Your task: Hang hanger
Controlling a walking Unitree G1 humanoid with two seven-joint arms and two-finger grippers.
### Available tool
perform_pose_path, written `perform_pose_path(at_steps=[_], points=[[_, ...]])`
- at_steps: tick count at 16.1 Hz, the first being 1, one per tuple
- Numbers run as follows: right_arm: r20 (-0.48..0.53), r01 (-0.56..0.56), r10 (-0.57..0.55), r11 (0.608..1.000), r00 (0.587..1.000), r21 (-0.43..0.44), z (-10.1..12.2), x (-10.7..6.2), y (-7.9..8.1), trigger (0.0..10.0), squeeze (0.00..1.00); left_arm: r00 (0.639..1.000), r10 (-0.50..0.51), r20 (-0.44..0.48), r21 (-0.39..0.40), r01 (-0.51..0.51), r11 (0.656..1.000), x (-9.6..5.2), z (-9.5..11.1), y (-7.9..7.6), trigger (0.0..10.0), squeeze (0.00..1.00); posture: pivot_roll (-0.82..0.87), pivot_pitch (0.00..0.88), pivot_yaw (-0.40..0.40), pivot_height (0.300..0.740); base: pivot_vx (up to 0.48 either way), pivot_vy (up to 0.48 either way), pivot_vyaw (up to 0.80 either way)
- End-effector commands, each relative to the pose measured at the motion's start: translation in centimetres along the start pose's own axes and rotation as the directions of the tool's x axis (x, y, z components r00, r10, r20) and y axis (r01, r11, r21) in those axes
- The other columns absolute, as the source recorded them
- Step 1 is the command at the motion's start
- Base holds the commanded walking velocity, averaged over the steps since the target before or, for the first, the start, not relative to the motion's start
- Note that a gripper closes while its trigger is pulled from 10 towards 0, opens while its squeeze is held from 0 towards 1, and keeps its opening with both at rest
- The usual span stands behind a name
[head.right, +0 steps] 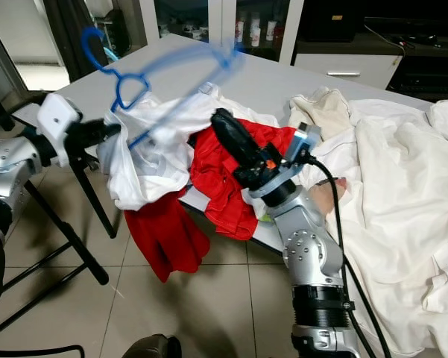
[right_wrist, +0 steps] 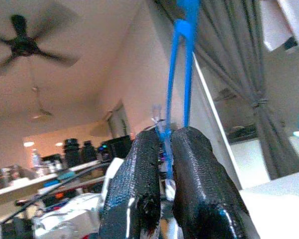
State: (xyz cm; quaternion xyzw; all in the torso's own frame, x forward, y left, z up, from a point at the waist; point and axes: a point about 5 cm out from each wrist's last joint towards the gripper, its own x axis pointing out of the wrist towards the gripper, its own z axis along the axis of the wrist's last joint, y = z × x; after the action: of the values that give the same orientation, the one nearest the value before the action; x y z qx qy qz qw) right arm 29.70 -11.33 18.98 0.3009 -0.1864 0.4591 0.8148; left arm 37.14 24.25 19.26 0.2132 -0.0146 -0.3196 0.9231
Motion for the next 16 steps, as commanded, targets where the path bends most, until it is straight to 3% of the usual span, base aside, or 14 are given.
perform_pose_path(at_steps=[1, 2, 6, 9, 11, 13, 16], points=[[-0.004, 0.015, -0.015, 1.0, 1.0, -0.02, 0.1, 0.1, -0.2, 10.0, 0.97, 1.0, 0.02, 0.018, 0.001, -0.02, 1.0, 0.1, 0.7, 0.6, 0.0, 0.0, 0.12, 0.0, 0.052, 0.74, 0.0, 0.0, 0.0], [-0.012, 0.015, -0.015, 1.0, 1.0, -0.026, 0.0, 0.0, -0.2, 10.0, 0.0, 1.0, 0.019, 0.018, 0.001, -0.019, 1.0, 0.1, 0.7, 0.6, 0.0, 0.0, 0.12, 0.0, 0.052, 0.74, 0.0, 0.0, 0.0], [-0.074, 0.064, -0.069, 0.996, 0.995, -0.059, -0.9, -0.4, -0.8, 10.0, 0.0, 0.999, 0.031, 0.013, 0.001, -0.031, 1.0, 0.0, 0.6, 0.7, 0.0, 0.0, 0.12, 0.0, 0.056, 0.74, 0.0, 0.0, 0.0], [-0.203, 0.146, -0.173, 0.979, 0.964, -0.143, -2.0, -0.9, -1.9, 10.0, 0.0, 0.992, 0.127, -0.008, 0.061, -0.126, 0.99, -0.2, 1.0, 1.5, 0.0, 0.0, 0.12, 0.0, 0.059, 0.74, 0.0, 0.0, 0.0], [-0.258, 0.109, -0.157, 0.976, 0.953, -0.189, -2.1, -0.1, -0.9, 10.0, 0.0, 0.976, 0.216, -0.002, 0.121, -0.214, 0.969, -0.1, 1.7, 2.3, 0.0, 0.0, 0.11, 0.0, 0.061, 0.74, 0.0, 0.0, 0.0], [-0.261, 0.103, -0.151, 0.977, 0.954, -0.189, -2.1, 0.0, -0.7, 10.0, 0.0, 0.975, 0.224, 0.001, 0.124, -0.222, 0.967, -0.1, 1.8, 2.3, 0.0, 0.0, 0.11, 0.0, 0.061, 0.74, 0.0, 0.0, 0.0], [-0.4, 0.064, -0.158, 0.969, 0.903, -0.239, -3.9, 1.9, 0.6, 10.0, 0.0, 0.93, 0.365, 0.052, 0.148, -0.369, 0.918, 0.3, 2.7, 2.9, 0.0, 0.0, 0.1, 0.0, 0.061, 0.74, 0.0, 0.0, 0.0]])
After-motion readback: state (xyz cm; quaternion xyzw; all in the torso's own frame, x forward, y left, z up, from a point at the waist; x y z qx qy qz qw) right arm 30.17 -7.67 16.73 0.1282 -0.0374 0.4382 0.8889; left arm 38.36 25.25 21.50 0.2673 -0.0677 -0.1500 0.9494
